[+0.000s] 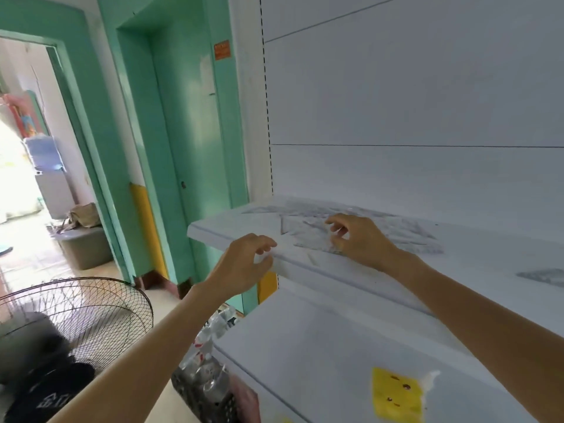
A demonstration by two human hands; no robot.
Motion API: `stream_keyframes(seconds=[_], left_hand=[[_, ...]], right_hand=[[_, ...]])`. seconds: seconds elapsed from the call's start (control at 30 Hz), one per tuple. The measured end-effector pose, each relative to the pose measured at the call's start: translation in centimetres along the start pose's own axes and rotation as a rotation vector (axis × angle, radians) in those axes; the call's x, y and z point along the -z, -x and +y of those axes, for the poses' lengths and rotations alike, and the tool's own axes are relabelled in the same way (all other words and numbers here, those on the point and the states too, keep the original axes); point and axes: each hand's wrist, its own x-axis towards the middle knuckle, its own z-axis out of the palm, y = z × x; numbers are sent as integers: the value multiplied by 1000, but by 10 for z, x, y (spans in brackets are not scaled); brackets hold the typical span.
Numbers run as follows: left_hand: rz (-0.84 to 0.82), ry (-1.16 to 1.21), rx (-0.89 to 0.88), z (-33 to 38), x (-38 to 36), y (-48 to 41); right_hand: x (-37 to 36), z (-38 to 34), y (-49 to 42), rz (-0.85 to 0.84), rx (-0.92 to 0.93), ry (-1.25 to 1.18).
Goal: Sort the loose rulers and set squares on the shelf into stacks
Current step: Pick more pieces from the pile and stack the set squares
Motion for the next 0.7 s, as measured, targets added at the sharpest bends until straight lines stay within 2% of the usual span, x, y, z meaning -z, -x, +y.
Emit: stream_keyframes(seconds=[0.1,0.37,0.6,0.7], left_hand=[[6,7,-3,-12,-10,-23],[-27,-3,-1,-55,-23,-89],[-194,-91,-84,-74,-45,-138],[-296,-92,-131,-79,-51,-152]], right_hand=[[1,14,-25,-38,12,51],[-19,38,-76,-271,0,154],[-28,36,-93,-349,-19,260],[-34,29,-98,-328,-20,330]])
